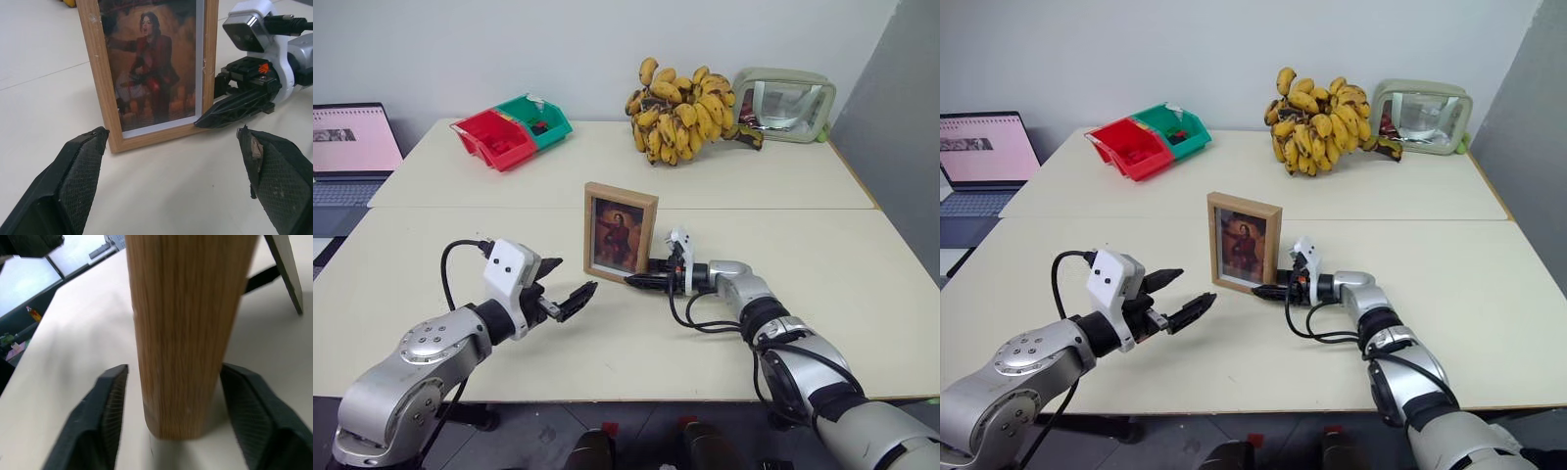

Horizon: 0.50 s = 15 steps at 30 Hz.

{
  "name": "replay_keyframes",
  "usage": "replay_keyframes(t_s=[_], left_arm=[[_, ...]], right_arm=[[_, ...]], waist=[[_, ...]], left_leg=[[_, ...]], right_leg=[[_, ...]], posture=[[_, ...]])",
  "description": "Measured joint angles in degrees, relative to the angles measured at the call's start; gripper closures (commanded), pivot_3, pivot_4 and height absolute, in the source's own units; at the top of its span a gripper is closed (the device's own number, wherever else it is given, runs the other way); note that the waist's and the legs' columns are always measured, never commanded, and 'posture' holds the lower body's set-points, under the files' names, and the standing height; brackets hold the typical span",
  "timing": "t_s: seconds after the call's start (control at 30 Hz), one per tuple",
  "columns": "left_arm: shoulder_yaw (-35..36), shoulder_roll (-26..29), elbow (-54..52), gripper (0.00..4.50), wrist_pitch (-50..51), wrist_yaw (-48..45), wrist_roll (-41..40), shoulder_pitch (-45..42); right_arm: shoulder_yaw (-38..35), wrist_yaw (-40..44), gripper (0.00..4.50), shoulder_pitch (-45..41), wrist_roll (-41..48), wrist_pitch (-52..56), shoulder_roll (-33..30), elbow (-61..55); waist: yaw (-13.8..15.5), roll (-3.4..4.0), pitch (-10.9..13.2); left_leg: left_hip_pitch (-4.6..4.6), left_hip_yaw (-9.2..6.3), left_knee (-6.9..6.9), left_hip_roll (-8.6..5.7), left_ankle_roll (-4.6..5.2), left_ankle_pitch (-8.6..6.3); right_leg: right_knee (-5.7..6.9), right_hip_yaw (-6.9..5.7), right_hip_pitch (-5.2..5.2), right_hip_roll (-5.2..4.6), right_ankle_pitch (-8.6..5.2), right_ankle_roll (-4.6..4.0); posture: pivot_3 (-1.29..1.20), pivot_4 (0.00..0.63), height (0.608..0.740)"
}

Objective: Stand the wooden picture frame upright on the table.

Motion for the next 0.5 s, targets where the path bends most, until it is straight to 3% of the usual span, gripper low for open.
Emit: replay_keyframes(t_s=[0.13,0.3,0.37,0.5], left_arm=[[0.17,1.41,1.42,0.0,0.0,-3.55,-0.12,0.13],[3.8,6.55,5.43,0.0,2.05,-10.45,-2.52,0.65],[5.43,9.55,10.18,0.0,3.22,-13.5,-3.5,-1.86],[8.84,14.63,19.29,0.0,3.48,-18.75,-3.89,-9.19]], right_arm=[[0.7,1.97,0.01,4.7,-0.91,-0.06,-4.15,-7.73],[0.84,5.32,0.01,15.06,-1.11,5.15,-16.56,-26.05],[0.21,4.26,0.01,19.95,-0.81,11.94,-21.94,-36.97],[-3.55,0.5,0.01,22.19,4.6,26.14,-26.35,-55.96]], waist=[[0.59,-0.01,-0.01],[1.67,0.02,-0.02],[1.61,0.1,0.03],[0.38,0.18,0.08]], left_leg=[[0.01,-0.06,0.01,-0.01,0.0,0.0],[0.0,-0.2,0.01,-0.06,0.03,-0.01],[-0.03,-0.19,0.0,-0.05,0.03,-0.01],[0.04,-0.02,-0.07,0.0,0.02,-0.02]], right_leg=[[-0.04,-0.06,0.07,-0.05,-0.01,0.01],[-0.37,-0.21,0.29,-0.15,-0.01,0.03],[-0.38,-0.21,0.24,-0.14,-0.02,0.04],[-0.4,-0.1,0.16,0.05,-0.07,0.03]], posture=[[0.0,0.15,0.74],[0.0,0.15,0.74],[0.0,0.15,0.74],[0.0,0.15,0.74]])
